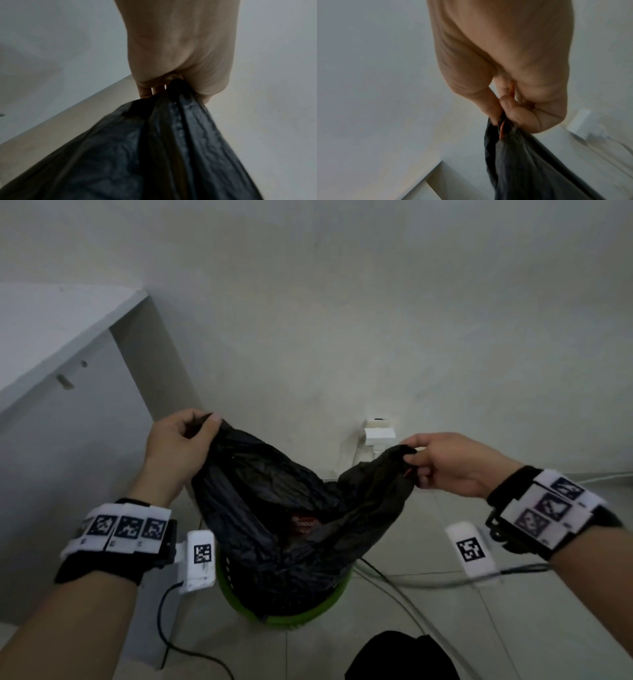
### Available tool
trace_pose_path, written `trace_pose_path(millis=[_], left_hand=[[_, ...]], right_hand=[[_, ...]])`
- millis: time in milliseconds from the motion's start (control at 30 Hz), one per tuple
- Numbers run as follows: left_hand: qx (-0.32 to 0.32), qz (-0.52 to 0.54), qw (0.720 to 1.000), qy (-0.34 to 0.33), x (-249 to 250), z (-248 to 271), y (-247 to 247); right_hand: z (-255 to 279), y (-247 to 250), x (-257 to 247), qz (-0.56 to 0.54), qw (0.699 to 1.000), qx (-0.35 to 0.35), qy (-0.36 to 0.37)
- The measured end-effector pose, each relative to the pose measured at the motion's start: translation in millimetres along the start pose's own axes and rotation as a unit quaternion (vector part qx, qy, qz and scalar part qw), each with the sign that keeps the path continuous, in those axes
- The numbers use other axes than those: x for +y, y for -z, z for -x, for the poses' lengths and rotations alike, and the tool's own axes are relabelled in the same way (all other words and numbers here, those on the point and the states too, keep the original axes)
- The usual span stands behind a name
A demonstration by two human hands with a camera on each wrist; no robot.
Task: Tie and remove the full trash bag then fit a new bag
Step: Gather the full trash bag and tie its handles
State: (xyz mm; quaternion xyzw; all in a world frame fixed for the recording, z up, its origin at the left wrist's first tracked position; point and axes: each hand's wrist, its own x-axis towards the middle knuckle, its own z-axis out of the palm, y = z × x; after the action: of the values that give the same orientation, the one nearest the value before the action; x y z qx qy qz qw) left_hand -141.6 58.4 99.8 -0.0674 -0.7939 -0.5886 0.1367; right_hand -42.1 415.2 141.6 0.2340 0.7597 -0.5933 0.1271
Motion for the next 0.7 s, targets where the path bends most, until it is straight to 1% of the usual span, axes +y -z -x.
trace_pose_path(millis=[33,67,100,133,167,200,233,267,300,333,367,400,467,500,533,567,600,633,667,700], left_hand=[[0.001,0.0,1.0,-0.009,2.8,-0.9,-0.6],[0.003,0.004,1.0,-0.013,4.1,-2.2,0.5],[0.005,0.008,1.0,-0.017,5.0,-3.5,3.0],[0.007,0.01,1.0,-0.022,4.8,-4.9,6.5],[0.011,0.009,1.0,-0.026,4.6,-5.5,10.0],[0.015,0.006,0.999,-0.028,3.5,-6.2,13.4],[0.018,0.003,0.999,-0.028,2.6,-6.4,16.0],[0.018,0.003,0.999,-0.026,1.7,-6.4,17.2],[0.016,0.006,1.0,-0.022,1.4,-5.6,17.1],[0.014,0.012,1.0,-0.017,1.2,-4.4,15.3],[0.01,0.016,1.0,-0.012,1.1,-2.9,12.7],[0.002,0.018,1.0,-0.011,1.0,-1.1,9.4],[-0.02,0.007,1.0,-0.018,1.3,3.3,2.8],[-0.033,-0.002,0.999,-0.023,1.8,5.1,0.1],[-0.042,-0.008,0.999,-0.026,1.5,6.4,-1.7],[-0.045,-0.009,0.999,-0.028,2.3,7.5,-2.7],[-0.042,-0.006,0.999,-0.03,2.5,8.2,-2.7],[-0.037,-0.001,0.999,-0.031,2.0,8.1,-1.6],[-0.03,0.003,0.999,-0.032,1.4,7.6,-0.2],[-0.022,0.007,0.999,-0.032,1.9,7.6,2.0]], right_hand=[[1.4,0.3,-3.7,0.043,0.999,0.012,0.017],[3.1,3.1,-7.9,0.126,0.99,0.038,0.042],[4.5,8.3,-12.9,0.243,0.965,0.071,0.067],[6.8,12.9,-17.0,0.369,0.921,0.096,0.082],[9.7,14.5,-19.5,0.455,0.88,0.107,0.082],[11.4,14.5,-19.7,0.476,0.871,0.103,0.068],[12.3,14.1,-17.8,0.437,0.894,0.083,0.056],[12.1,13.4,-13.9,0.362,0.929,0.055,0.043],[11.7,12.0,-9.7,0.263,0.964,0.027,0.026],[11.7,9.9,-6.2,0.169,0.985,0.003,0.015],[11.1,7.5,-2.0,0.096,0.995,-0.015,0.013],[10.8,2.8,1.9,0.034,0.999,-0.027,0.019],[11.2,-7.9,5.6,-0.042,0.998,-0.037,0.041],[10.9,-11.6,5.8,-0.053,0.996,-0.037,0.056],[11.9,-15.5,5.2,-0.037,0.995,-0.037,0.083],[13.1,-18.0,4.0,0.017,0.992,-0.026,0.125],[13.2,-16.8,3.3,0.119,0.976,0.006,0.181],[12.1,-12.3,3.3,0.259,0.935,0.05,0.237],[11.0,-6.6,4.0,0.413,0.866,0.089,0.267],[8.8,1.1,5.7,0.538,0.791,0.117,0.266]])
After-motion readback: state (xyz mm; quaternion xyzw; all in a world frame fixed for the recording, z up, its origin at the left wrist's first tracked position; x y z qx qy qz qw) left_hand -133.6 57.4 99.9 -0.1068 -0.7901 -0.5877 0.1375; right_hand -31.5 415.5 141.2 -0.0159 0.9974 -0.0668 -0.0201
